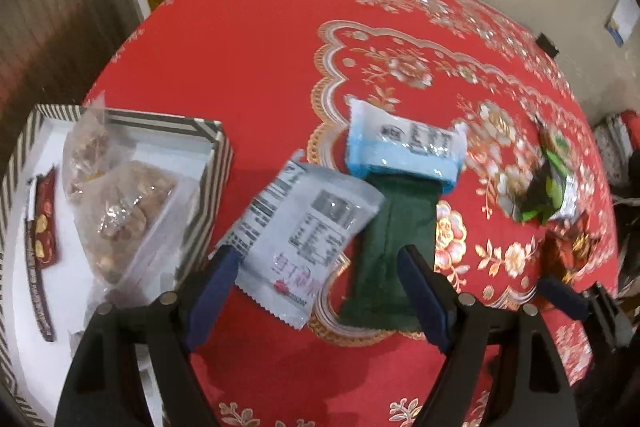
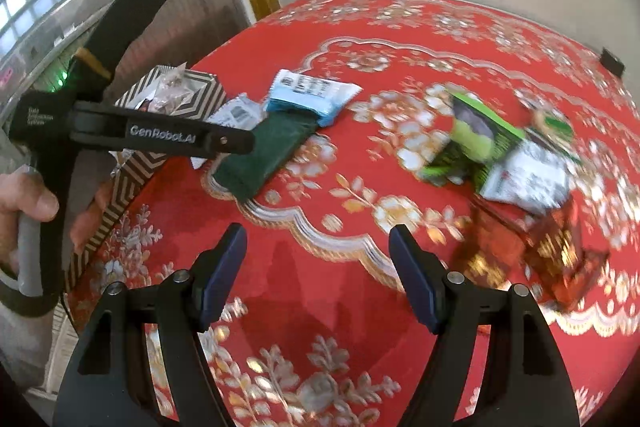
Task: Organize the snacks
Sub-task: 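Move both open tools over the loose snacks on the tablecloth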
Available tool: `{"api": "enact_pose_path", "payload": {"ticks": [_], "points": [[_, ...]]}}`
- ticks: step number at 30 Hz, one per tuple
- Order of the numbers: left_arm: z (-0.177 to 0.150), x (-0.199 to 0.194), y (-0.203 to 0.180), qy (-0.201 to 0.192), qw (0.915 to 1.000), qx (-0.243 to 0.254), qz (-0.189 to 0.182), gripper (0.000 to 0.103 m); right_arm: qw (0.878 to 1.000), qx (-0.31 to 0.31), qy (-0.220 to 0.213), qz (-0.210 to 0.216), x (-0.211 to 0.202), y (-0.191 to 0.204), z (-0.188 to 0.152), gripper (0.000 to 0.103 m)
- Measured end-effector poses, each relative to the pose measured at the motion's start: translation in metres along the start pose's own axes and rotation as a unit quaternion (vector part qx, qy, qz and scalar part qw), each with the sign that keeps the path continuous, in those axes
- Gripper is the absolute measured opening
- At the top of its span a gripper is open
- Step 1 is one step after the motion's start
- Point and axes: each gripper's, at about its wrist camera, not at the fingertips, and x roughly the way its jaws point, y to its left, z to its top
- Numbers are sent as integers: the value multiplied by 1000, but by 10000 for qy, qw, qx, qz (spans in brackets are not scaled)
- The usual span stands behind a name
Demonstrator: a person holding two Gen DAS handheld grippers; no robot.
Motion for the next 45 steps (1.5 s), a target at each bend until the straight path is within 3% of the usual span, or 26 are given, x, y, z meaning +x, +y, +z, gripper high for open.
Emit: {"api": "enact_pose_path", "payload": {"ticks": [6, 10, 13, 15, 19, 22, 26, 30, 34, 37, 41, 45], "points": [[7, -2, 10, 105, 9988, -222, -412, 83, 9998, -145, 91, -100, 25, 23, 25, 74], [12, -3, 19, 160, 9957, -467, -781, 83, 9988, 33, -17, -495, 42, 31, 38, 74], [13, -3, 24, 190, 9939, -567, -925, 83, 9990, 165, 69, -417, 54, 33, 42, 74], [17, -1, 23, 224, 9933, -582, -975, 83, 9992, 257, -32, -295, 57, 36, 44, 74], [17, -1, 24, 252, 9929, -575, -1008, 83, 9987, 25, 233, -456, 75, 47, 51, 76], [17, 0, 24, 270, 9938, -526, -938, 83, 9983, -38, 180, -557, 77, 50, 54, 76], [18, 0, 23, 298, 9946, -442, -895, 83, 9933, -267, 247, -1097, 71, 35, 49, 77], [21, 1, 12, 204, 9981, -63, -576, 83, 9898, 79, 319, -1385, 52, -2, 40, 77], [25, 5, -2, 226, 9975, 593, -296, 83, 9939, 293, 380, -990, 40, -18, 29, 77], [27, 3, -11, 281, 9917, 1220, -302, 83, 9952, 289, 288, -892, 34, -18, 25, 77], [27, -4, -18, 190, 9773, 2106, -113, 83, 9970, 272, 117, -716, 27, -15, 26, 77], [24, 1, -17, 342, 9688, 2453, -115, 83, 9980, 11, 13, -637, 32, -9, 35, 77]]}}
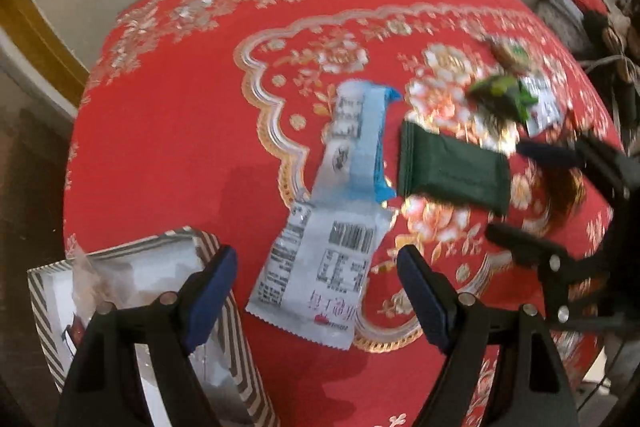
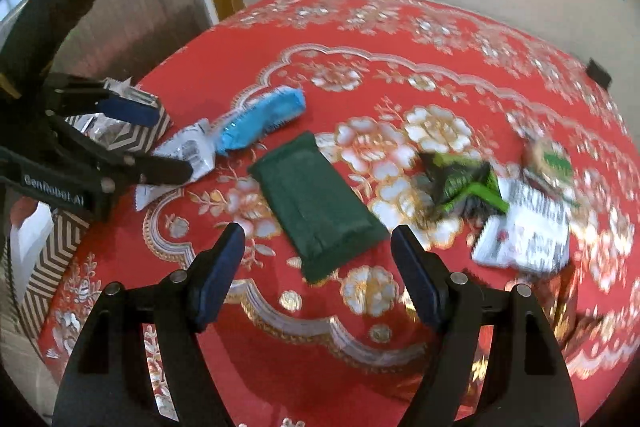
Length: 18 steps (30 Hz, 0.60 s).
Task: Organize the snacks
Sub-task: 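Move both open tools over the loose snacks on the tablecloth, then grasp the white printed bag with the left tool while the right tool grasps the dark green packet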
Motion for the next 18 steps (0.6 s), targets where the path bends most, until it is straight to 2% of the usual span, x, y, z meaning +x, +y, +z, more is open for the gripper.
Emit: {"api": "enact_pose_path", "payload": {"ticks": [3, 6, 9, 13, 15, 16, 17, 18], "points": [[-5, -1, -5, -32, 9996, 229, -165, 83, 9985, -540, 34, -56, 9, 8, 11, 77], [-7, 4, -10, 31, 9990, 444, -63, 83, 9952, -947, 247, -55, 21, 14, 19, 77], [-7, 11, -14, 116, 9979, 630, 7, 84, 9918, -1215, 380, -110, 30, 16, 23, 77], [-7, 12, -15, 73, 9975, 706, -72, 84, 9894, -1357, 498, 112, 37, 15, 29, 76], [-7, 12, -15, 74, 9975, 702, -55, 83, 9888, -1311, 573, 413, 40, 10, 31, 59], [-7, 11, -16, 81, 9975, 698, -78, 76, 9894, -1258, 561, 467, 40, 8, 33, 44], [-8, 10, -18, 84, 9972, 722, -147, 70, 9892, -1285, 565, 413, 39, 7, 34, 43], [-7, 8, -20, 72, 9969, 760, -206, 57, 9888, -1292, 618, 415, 39, 7, 33, 43]]}}
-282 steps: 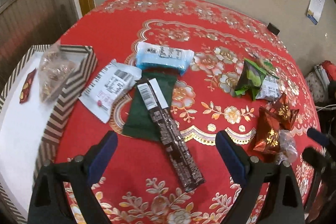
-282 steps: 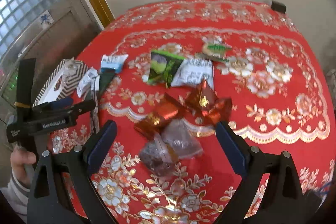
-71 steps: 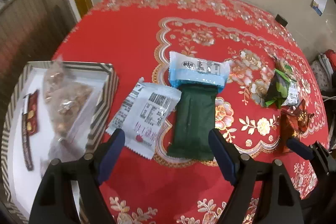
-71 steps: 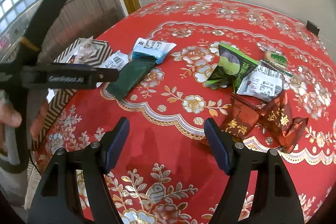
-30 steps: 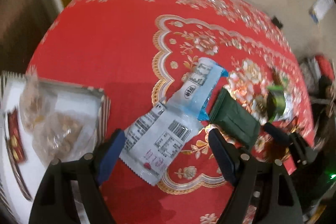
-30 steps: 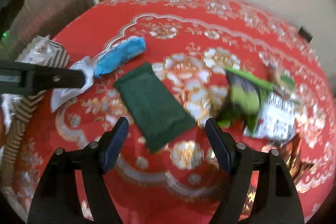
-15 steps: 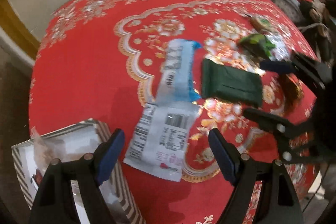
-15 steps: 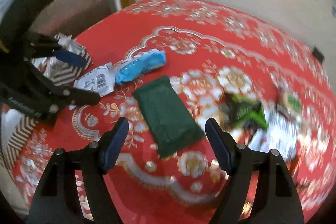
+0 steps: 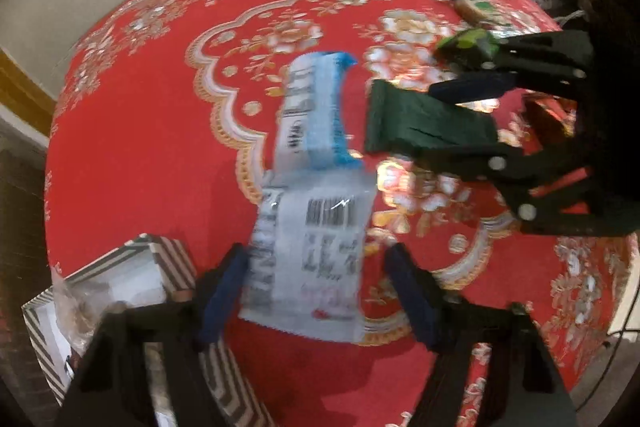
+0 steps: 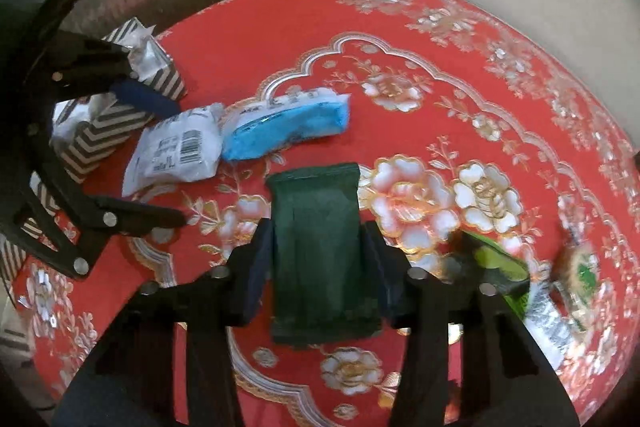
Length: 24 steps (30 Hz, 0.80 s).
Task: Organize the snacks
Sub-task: 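Grasp the white printed bag with the left tool while the right tool grasps the dark green packet, then carry the white bag and green packet over the white box with both tools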
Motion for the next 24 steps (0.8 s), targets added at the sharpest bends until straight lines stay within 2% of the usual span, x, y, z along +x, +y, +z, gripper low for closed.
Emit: {"api": "enact_pose_path", "payload": {"ticks": [1, 7, 12, 18, 22, 24], "points": [[0, -1, -2, -12, 10000, 9, -45, 54, 10000, -22, 24, -6, 1, 1, -1, 43], [-6, -5, -7, -147, 9993, -197, 280, 54, 9997, 152, -97, -151, -8, 6, -16, 42], [-16, -27, -15, -466, 9963, -528, 499, 54, 9977, 473, -434, -204, -33, 11, -35, 42], [-33, -51, -31, -849, 9866, -991, 979, 54, 9942, 735, -735, -280, -51, 19, -47, 42], [-45, -61, -38, -1138, 9751, -1310, 1382, 54, 9915, 858, -934, -283, -61, 30, -53, 42], [-51, -64, -38, -1238, 9713, -1515, 1350, 54, 9908, 887, -978, -307, -64, 36, -55, 42]]}}
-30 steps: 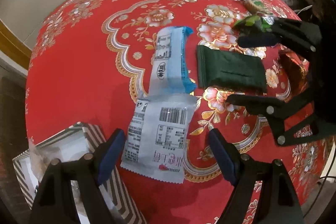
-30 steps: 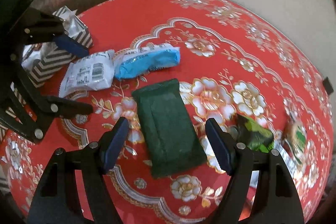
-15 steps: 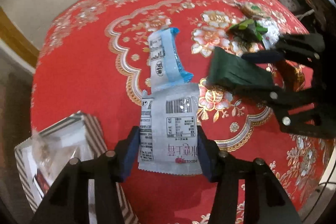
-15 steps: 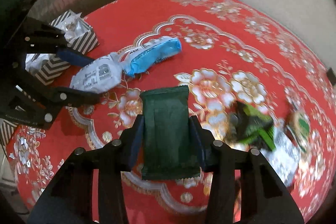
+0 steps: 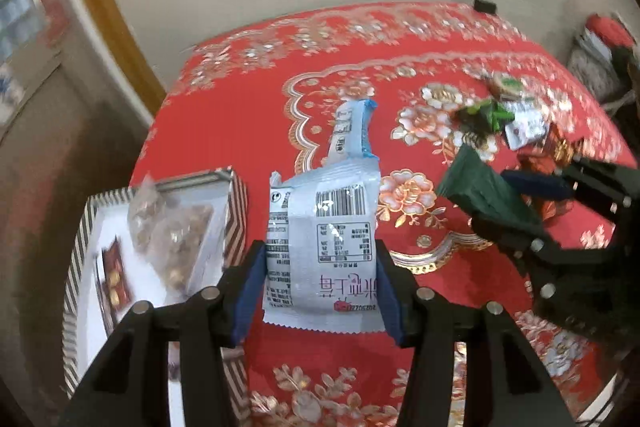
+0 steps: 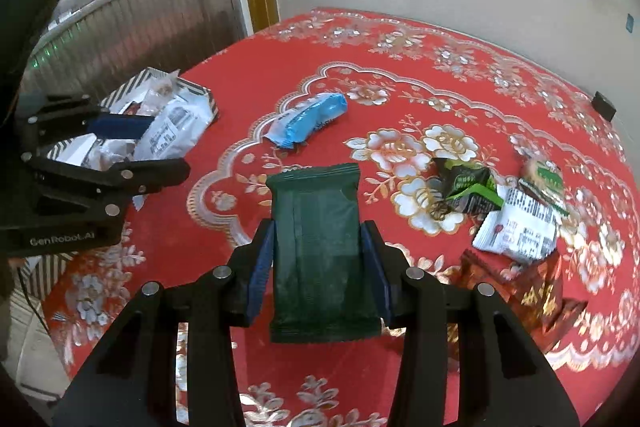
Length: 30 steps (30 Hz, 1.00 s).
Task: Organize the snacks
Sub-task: 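Carry the white bag and green packet over the white box with both tools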
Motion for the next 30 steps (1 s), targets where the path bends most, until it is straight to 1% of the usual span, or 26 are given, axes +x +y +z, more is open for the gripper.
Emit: {"api": "enact_pose_path", "payload": {"ticks": [8, 13, 16, 19, 30], "points": [[-22, -12, 0, -298, 9980, -403, 381, 54, 9999, 45, -52, 88, -4, 14, -10, 42], [-30, -14, 4, -370, 9963, -612, 483, 54, 9999, 38, -39, 125, -3, 20, -13, 42], [-32, -15, 4, -399, 9956, -633, 556, 54, 9999, 45, -21, 134, -2, 23, -13, 42], [-34, -15, 5, -409, 9953, -686, 540, 54, 9999, 33, -17, 161, -1, 27, -11, 42], [-38, -26, 27, -533, 9918, -924, 704, 54, 9995, -118, -82, 276, 0, 48, 3, 42]]}}
